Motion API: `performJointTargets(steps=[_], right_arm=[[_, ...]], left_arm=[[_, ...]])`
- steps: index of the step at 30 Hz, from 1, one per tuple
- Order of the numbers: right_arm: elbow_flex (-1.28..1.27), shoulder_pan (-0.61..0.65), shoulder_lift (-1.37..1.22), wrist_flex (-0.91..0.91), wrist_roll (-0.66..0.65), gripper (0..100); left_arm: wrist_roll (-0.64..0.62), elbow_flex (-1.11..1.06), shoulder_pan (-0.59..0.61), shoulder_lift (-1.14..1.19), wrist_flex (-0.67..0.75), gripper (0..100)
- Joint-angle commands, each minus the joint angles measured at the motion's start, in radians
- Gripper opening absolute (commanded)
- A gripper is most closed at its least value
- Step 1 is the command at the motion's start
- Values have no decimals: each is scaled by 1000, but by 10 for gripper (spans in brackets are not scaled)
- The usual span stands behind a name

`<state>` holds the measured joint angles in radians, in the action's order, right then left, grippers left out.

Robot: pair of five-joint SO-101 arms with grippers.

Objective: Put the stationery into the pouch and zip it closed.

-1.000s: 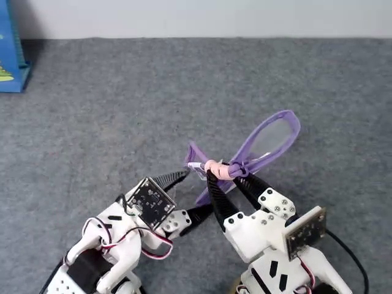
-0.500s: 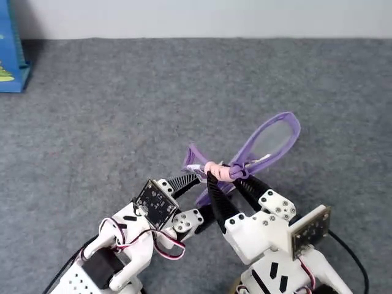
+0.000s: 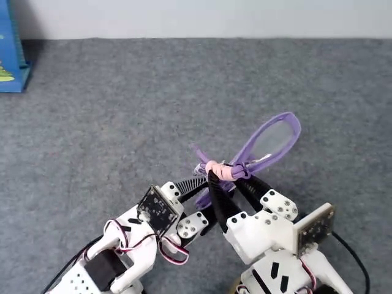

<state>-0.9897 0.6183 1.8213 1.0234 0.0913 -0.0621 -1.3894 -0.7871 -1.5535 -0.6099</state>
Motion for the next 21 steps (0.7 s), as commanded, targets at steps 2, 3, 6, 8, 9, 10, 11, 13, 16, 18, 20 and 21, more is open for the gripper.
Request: performJointTargets(steps=[2,3,6,8,9,10,11,13,16,18,20,21], right_arm=[[55,1,-7,1,21,8],[55,1,-7,1,32,8],[55,1,-7,1,38,8],[55,1,-7,2,38,8],[55,1,-7,2,40,8],[55,1,-7,2,40,8],[55,1,-7,2,40,8],[54,1,-7,2,40,8],[54,1,-7,2,40,8],[54,-4,-7,-5,38,8],[54,-7,-7,-7,32,8],[57,-7,-7,-8,32,8]], left_arm=[[-5,7,-9,-17,41,133],[-5,7,-9,-17,41,133],[-6,7,-9,-17,41,133],[-6,7,-9,-17,41,133],[-6,7,-11,-17,41,133],[-6,7,-11,-17,41,133],[-6,7,-12,-17,41,133],[-6,8,-14,-17,41,120],[-6,13,-9,-17,46,54],[-5,8,-9,-17,52,9],[0,7,-12,-17,51,13],[9,7,-11,-17,49,13]])
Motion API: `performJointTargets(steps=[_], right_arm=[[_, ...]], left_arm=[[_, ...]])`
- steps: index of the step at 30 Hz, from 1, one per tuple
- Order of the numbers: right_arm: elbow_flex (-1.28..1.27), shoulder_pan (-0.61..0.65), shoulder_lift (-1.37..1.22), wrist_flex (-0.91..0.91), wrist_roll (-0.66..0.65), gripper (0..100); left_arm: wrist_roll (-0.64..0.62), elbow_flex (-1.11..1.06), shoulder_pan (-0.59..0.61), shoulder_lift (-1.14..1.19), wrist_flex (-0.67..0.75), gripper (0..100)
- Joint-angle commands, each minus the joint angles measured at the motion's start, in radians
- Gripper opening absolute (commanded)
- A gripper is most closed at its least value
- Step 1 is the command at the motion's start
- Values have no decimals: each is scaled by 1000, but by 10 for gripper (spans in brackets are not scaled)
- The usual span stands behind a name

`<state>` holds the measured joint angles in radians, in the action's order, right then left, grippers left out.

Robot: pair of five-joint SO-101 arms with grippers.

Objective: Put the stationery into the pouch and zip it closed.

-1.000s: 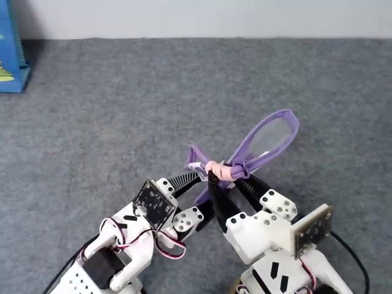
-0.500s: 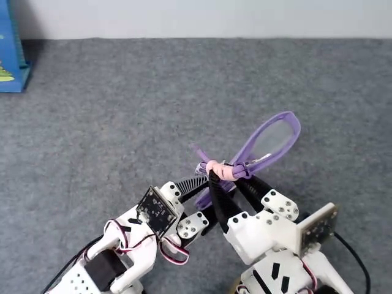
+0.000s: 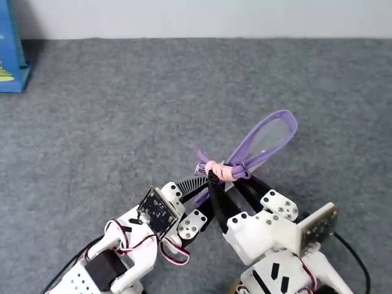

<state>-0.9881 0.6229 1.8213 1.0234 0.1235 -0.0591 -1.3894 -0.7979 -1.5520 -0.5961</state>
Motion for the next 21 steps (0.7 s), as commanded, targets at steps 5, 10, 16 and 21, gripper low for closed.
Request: performJointTargets(steps=[5,10,16,21], right_arm=[[52,-45,-8,-81,-28,8],[37,-104,-16,-191,-34,8],[-98,-177,-16,-394,-52,8],[-169,-277,-16,-527,-60,8]], left_arm=[[66,13,-3,-18,-17,12],[95,13,-3,-18,-60,12],[109,12,0,-18,-71,12],[109,8,2,-18,-72,12]])
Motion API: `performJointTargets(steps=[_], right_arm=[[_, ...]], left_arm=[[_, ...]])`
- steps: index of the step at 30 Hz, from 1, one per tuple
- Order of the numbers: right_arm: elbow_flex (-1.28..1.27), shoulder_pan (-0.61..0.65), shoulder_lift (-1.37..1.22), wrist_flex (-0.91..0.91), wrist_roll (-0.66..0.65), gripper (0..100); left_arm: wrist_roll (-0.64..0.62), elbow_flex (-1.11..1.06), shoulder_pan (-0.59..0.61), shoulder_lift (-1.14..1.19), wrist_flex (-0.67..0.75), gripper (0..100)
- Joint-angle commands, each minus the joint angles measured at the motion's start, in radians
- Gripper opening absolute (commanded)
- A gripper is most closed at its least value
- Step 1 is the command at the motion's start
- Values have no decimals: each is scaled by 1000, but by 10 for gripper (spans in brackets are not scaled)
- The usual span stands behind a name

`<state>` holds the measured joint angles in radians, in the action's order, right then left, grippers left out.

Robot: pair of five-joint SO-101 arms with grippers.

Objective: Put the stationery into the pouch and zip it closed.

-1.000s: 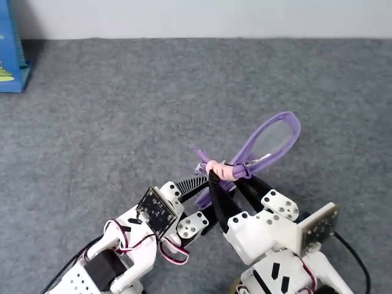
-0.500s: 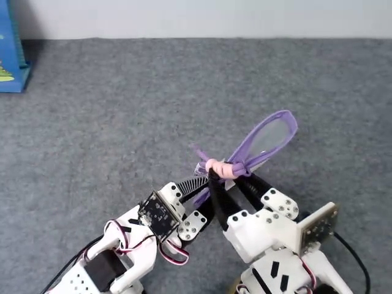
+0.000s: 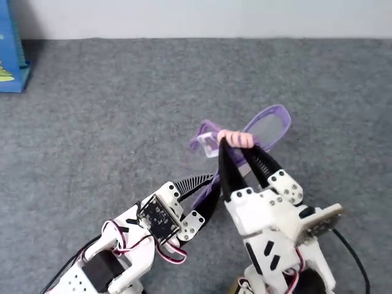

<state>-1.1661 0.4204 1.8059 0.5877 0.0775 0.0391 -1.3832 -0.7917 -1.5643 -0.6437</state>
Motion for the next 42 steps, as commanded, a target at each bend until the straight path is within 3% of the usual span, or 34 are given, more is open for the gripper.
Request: performJointTargets(steps=[1,12,21,29,38,42], right_arm=[[8,-90,-1,-97,-14,8],[-49,-200,-2,-159,-18,8],[-43,-76,-1,-117,-18,8],[0,15,5,-27,-8,8],[21,13,7,-27,31,8],[23,13,7,-25,32,8]], left_arm=[[11,2,-5,-6,-29,12],[12,7,-5,-8,-58,12],[6,39,-3,-8,-55,24],[-150,107,-9,-8,-57,191],[-150,117,-37,-8,-51,193],[-152,110,-38,-6,14,192]])
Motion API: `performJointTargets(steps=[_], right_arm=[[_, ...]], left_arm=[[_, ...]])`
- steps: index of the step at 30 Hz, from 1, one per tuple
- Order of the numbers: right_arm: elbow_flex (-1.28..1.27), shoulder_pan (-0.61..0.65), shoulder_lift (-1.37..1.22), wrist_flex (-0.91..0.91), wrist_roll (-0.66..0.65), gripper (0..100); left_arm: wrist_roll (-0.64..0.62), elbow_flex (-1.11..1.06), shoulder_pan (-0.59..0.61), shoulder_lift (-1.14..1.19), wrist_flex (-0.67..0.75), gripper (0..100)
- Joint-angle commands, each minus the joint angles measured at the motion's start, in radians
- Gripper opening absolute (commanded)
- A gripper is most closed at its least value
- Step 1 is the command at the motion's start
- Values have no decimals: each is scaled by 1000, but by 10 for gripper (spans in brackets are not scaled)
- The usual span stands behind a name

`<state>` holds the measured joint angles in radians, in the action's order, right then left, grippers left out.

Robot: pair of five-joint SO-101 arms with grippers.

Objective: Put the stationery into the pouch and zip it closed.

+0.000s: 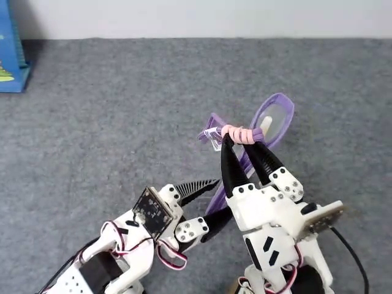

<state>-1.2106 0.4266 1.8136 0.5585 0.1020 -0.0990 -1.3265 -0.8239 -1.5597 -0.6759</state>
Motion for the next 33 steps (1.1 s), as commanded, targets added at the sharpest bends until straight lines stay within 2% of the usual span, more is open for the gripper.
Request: performJointTargets(steps=[1,6,11,17,28,33], right_arm=[[68,7,-1,8,17,8],[147,13,1,150,29,8],[213,21,1,208,89,8],[213,166,1,216,86,8],[210,286,-1,222,86,8],[210,318,-1,234,84,8]], left_arm=[[-14,51,-6,-11,51,192],[-15,47,-5,-11,49,191],[-15,33,-5,-11,51,191],[-15,31,-5,-11,51,191],[-17,31,69,-11,52,191],[-17,-13,69,-11,147,137]])
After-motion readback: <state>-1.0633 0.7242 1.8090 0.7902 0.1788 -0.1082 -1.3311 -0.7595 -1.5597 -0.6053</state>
